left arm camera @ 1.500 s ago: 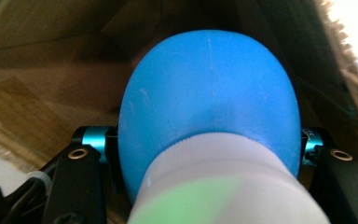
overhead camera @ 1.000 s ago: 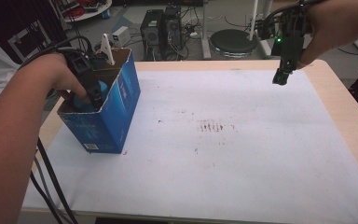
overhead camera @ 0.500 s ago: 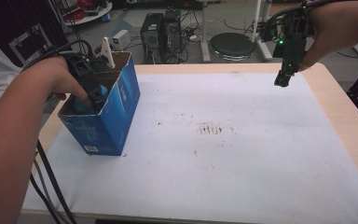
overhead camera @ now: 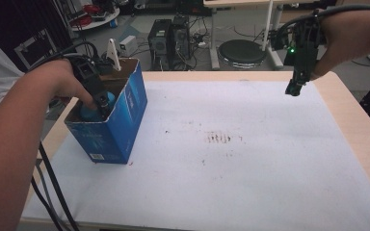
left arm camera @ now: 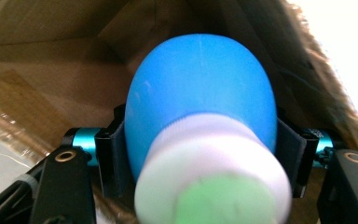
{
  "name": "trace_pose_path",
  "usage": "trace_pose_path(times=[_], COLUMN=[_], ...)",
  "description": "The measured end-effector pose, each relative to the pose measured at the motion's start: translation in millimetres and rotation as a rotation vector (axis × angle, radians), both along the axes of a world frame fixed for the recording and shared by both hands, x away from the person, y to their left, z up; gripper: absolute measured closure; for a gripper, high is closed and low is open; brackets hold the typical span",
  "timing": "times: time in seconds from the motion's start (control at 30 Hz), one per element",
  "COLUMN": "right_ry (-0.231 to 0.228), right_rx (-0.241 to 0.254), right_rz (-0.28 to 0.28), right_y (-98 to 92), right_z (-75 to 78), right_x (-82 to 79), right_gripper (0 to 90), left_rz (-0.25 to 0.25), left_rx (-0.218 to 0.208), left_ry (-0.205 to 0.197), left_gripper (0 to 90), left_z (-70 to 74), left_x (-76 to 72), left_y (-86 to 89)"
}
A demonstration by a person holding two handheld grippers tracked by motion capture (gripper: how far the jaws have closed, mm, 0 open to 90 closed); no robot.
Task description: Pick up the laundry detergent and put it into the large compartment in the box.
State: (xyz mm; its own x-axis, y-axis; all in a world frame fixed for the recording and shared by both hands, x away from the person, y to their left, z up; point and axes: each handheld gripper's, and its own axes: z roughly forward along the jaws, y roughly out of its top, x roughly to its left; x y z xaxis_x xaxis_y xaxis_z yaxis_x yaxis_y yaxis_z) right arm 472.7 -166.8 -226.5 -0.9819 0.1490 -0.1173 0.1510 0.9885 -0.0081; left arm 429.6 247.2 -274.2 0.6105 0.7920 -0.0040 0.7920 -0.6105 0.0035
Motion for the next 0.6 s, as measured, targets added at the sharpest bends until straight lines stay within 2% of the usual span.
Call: trace_pose_path(times=[0.13,0.23,0.37,0.6], right_ry=[-0.002,0.001,0.000,0.002], right_rx=[0.001,0.000,0.007,0.005], right_rz=[0.004,-0.003,0.011,0.012], right_y=[-0.8,0.1,2.5,4.5], right_z=[0.9,0.4,0.5,1.6], right_x=[-0.2,-0.5,0.1,-1.9], right_gripper=[2.5,2.5,2.5,2.5], left_rz=[0.015,0.000,0.006,0.010], left_rx=[-0.004,-0.026,0.014,0.025], left_ry=[-0.023,-0.037,-0.051,-0.080], left_gripper=[32.4,30.1,27.8,24.2], left_z=[16.8,30.6,46.7,71.3], left_x=[-1.2,-3.5,-4.3,-9.2], left_y=[2.5,-1.7,-3.0,-7.2])
